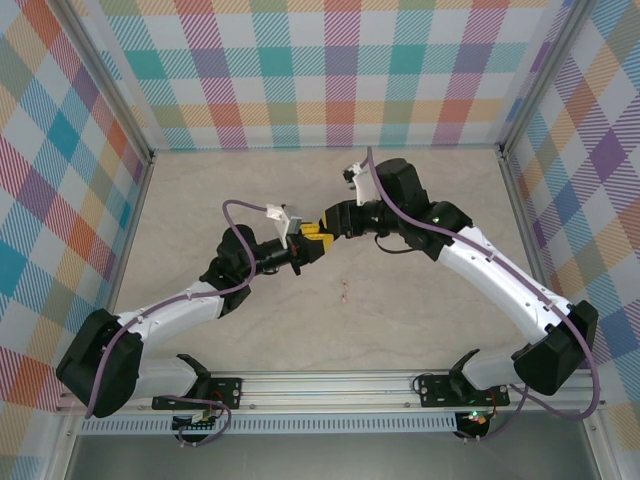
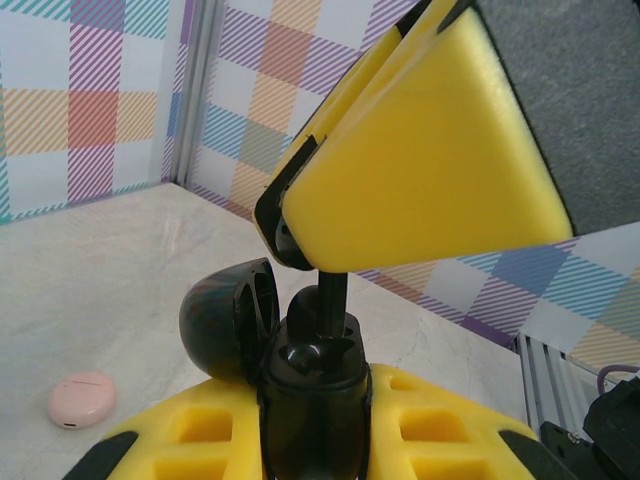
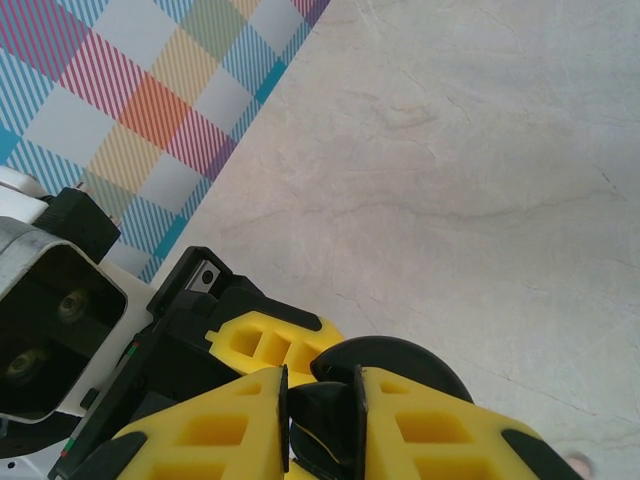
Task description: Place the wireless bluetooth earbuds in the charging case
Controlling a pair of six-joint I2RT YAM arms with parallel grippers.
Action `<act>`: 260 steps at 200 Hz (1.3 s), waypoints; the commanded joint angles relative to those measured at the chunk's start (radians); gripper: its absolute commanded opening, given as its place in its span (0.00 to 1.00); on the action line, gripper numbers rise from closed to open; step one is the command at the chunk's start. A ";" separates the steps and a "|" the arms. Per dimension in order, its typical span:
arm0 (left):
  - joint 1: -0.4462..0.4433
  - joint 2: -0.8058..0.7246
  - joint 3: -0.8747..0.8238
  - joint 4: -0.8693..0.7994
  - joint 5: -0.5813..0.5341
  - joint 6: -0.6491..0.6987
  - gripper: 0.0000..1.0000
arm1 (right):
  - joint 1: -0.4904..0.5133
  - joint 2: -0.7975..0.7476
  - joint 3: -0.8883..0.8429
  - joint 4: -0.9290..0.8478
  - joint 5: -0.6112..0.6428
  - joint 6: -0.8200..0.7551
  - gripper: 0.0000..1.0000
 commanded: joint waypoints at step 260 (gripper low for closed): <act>-0.005 -0.025 0.052 -0.023 -0.040 -0.020 0.20 | 0.033 0.057 0.061 -0.077 0.020 -0.074 0.27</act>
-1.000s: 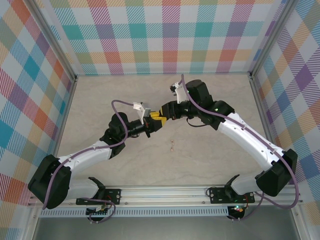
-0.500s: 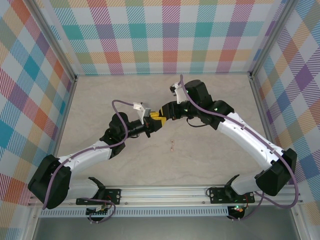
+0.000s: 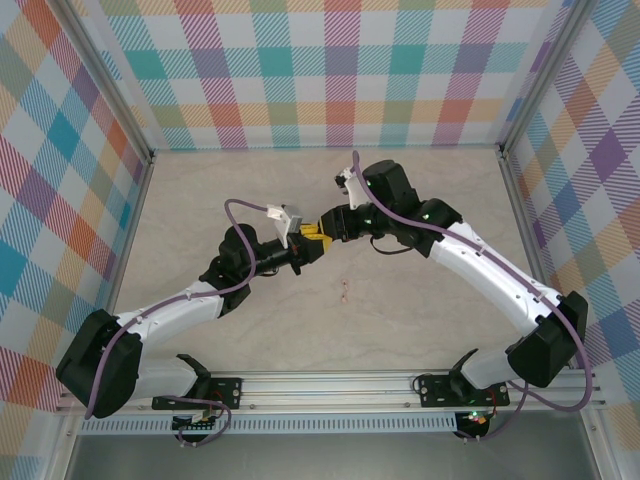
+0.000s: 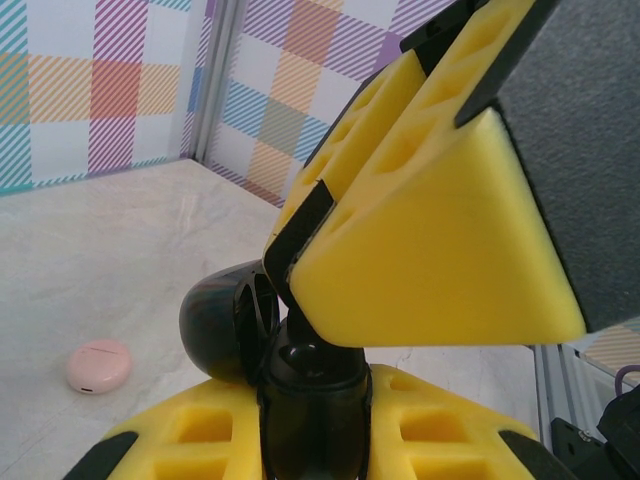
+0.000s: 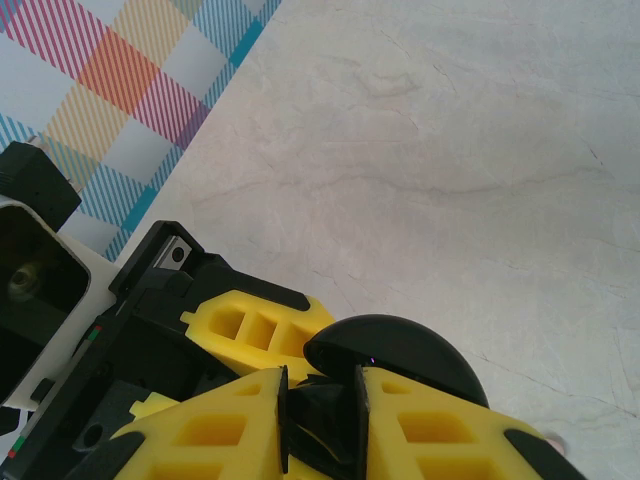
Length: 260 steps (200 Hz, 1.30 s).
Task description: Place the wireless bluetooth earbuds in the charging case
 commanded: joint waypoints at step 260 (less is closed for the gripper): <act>-0.005 -0.054 0.043 -0.042 0.014 0.051 0.19 | 0.014 -0.061 0.057 -0.046 0.096 -0.008 0.51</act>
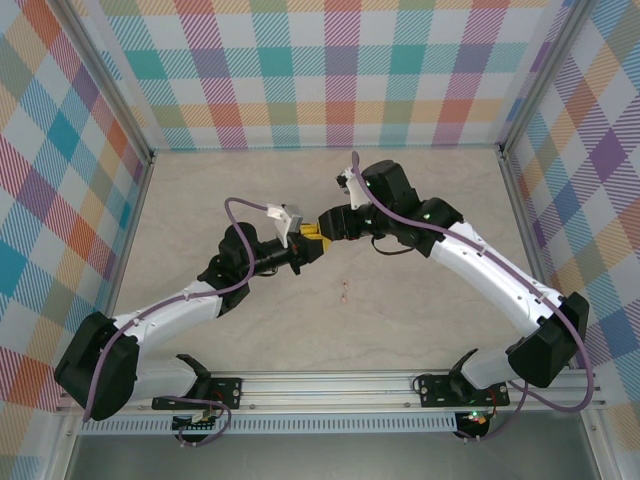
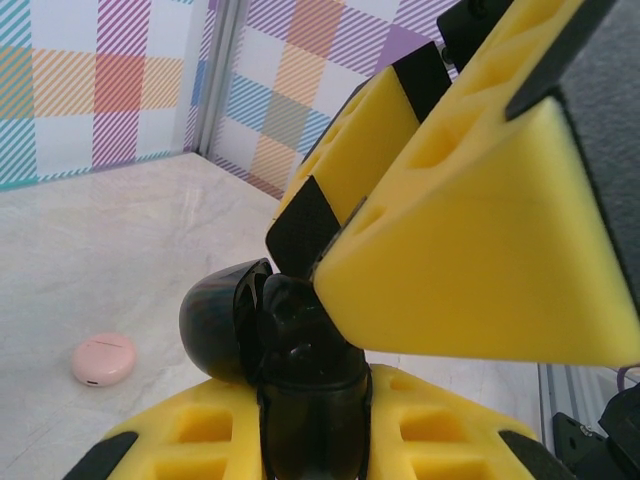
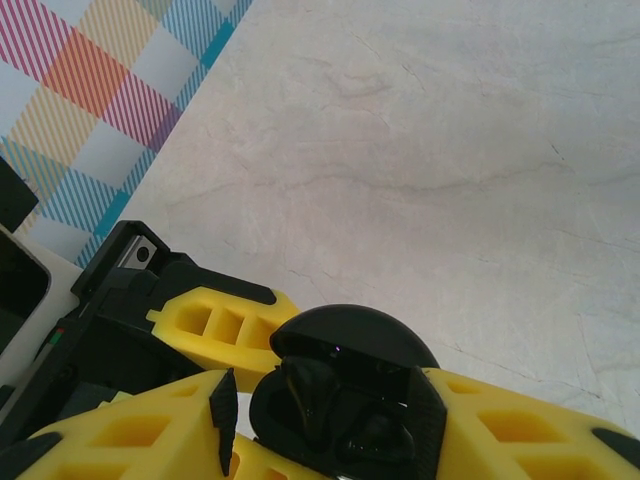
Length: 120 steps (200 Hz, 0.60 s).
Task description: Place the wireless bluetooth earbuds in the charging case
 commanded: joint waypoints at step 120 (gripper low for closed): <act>-0.005 -0.040 0.036 0.076 0.128 0.051 0.17 | -0.006 -0.055 0.113 -0.098 -0.051 -0.076 0.18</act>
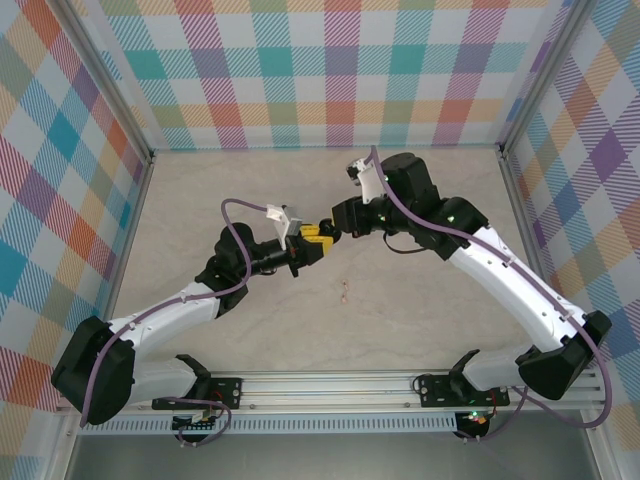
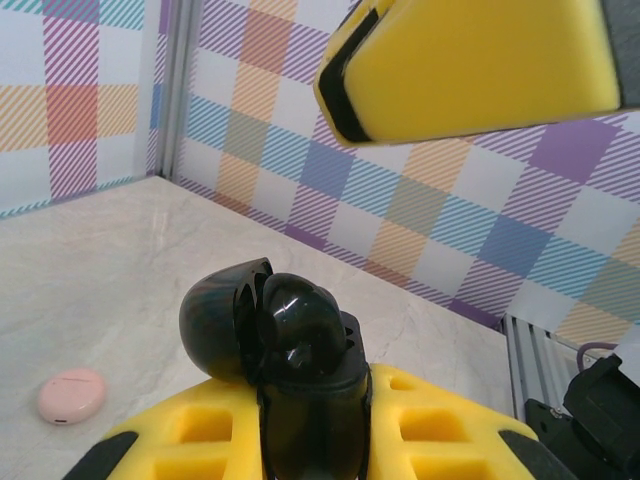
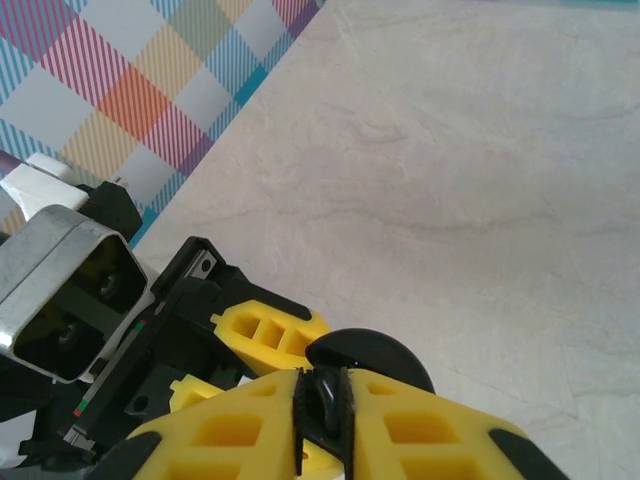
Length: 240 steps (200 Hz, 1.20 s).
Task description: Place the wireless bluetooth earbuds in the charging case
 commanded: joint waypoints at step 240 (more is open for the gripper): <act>-0.004 -0.016 0.063 -0.017 0.053 0.030 0.17 | -0.002 0.045 0.040 -0.065 -0.002 -0.006 0.21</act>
